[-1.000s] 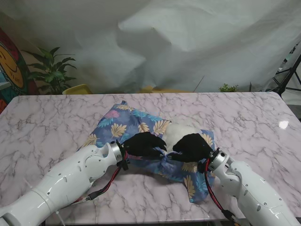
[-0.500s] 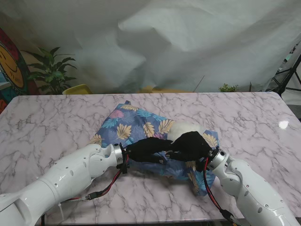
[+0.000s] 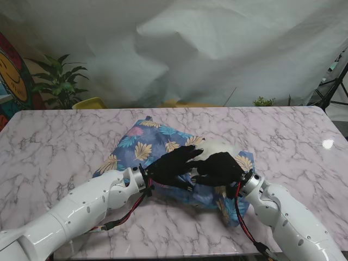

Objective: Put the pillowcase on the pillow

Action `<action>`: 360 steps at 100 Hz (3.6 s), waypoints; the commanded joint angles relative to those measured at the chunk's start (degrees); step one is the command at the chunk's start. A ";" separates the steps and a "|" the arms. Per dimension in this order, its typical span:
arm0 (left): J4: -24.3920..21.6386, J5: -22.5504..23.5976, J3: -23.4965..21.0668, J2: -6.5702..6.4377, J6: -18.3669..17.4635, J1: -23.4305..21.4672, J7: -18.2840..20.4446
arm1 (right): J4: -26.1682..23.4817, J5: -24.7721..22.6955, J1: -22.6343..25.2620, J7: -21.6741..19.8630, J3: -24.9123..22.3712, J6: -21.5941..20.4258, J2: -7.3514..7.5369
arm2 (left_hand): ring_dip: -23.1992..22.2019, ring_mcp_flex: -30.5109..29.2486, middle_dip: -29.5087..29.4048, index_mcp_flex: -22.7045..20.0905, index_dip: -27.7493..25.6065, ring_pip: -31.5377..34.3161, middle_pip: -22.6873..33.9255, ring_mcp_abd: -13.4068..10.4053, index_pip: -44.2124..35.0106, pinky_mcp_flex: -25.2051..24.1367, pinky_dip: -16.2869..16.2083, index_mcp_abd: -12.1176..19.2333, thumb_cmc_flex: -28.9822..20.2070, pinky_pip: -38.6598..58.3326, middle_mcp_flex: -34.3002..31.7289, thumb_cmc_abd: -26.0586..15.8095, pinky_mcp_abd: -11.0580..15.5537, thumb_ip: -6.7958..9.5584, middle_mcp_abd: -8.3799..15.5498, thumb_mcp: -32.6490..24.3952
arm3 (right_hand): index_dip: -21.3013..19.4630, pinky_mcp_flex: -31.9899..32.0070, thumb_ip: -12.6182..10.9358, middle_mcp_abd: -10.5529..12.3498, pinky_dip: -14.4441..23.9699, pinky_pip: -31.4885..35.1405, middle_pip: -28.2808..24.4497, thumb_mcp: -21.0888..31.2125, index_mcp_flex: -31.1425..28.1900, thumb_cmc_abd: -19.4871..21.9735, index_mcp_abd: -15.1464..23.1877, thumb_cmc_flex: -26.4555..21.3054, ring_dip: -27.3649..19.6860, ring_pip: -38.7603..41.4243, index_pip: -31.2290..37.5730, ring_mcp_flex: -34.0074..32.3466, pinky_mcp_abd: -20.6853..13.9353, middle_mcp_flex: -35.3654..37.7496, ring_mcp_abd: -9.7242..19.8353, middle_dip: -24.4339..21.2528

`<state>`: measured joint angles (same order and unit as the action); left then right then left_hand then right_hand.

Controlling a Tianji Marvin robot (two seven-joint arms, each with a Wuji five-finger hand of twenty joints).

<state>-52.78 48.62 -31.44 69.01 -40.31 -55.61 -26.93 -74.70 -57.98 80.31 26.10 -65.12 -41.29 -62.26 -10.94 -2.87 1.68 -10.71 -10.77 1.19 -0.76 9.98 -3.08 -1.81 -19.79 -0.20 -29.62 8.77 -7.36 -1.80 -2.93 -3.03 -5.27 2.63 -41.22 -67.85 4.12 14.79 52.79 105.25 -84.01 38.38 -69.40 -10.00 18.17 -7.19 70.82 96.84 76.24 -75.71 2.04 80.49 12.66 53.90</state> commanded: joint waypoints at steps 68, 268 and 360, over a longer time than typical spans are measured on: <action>20.75 -20.50 13.68 11.72 -4.39 13.80 15.11 | 0.35 1.63 1.16 -2.35 -0.41 -0.77 -0.09 | -5.71 -3.07 10.72 -6.91 -5.79 8.69 14.28 -10.77 -12.05 2.27 -2.11 -1.79 -24.57 -2.57 -5.11 -17.44 8.35 2.02 11.54 -0.90 | 0.33 -2.37 0.57 3.10 0.05 14.73 -9.84 -0.55 -6.74 0.25 -2.43 0.49 0.95 5.55 1.61 -0.22 -2.01 2.23 6.93 0.99; 27.20 -14.04 21.67 10.64 -11.59 12.64 12.64 | -6.19 -16.47 -1.21 -9.14 -3.64 11.73 5.16 | -5.21 -2.88 10.12 -5.21 -3.18 8.97 13.39 -11.47 -13.88 0.68 0.19 -1.59 -22.89 0.81 -4.84 -17.84 9.46 1.75 11.88 -0.59 | 12.90 0.17 -3.23 2.92 -15.90 3.66 5.78 -33.76 -0.88 28.39 -0.77 -0.91 -16.12 -2.67 -14.99 -0.56 -2.09 2.43 8.52 -7.16; 25.83 -15.28 21.20 9.84 -10.40 12.58 15.31 | -12.90 5.85 4.83 -52.72 -6.87 12.49 6.71 | -5.24 -2.77 9.69 -4.83 -3.22 8.72 12.67 -11.38 -13.39 0.57 0.17 -1.79 -22.86 0.20 -4.66 -17.98 9.48 1.81 11.72 -0.64 | 17.56 3.02 -3.20 -9.10 -36.01 -5.74 21.65 -38.34 -1.68 31.74 -4.23 0.20 -32.05 -19.63 -18.59 -0.20 5.81 3.07 -4.33 -23.13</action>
<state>-27.97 32.46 -11.13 79.36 -51.23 -41.76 -13.81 -86.66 -48.71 84.21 -26.99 -70.87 -30.11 -56.50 -15.27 -3.97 11.36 -14.68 -13.03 7.65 11.23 -1.91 -13.86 -3.14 -18.93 -2.62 -50.93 6.62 -10.97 -19.08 8.16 -2.24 6.58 2.70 -21.96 -61.74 2.50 4.26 13.87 93.46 -54.88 0.98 -66.68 18.01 11.38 -9.43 36.45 70.55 55.59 -74.37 11.75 80.45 2.16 28.54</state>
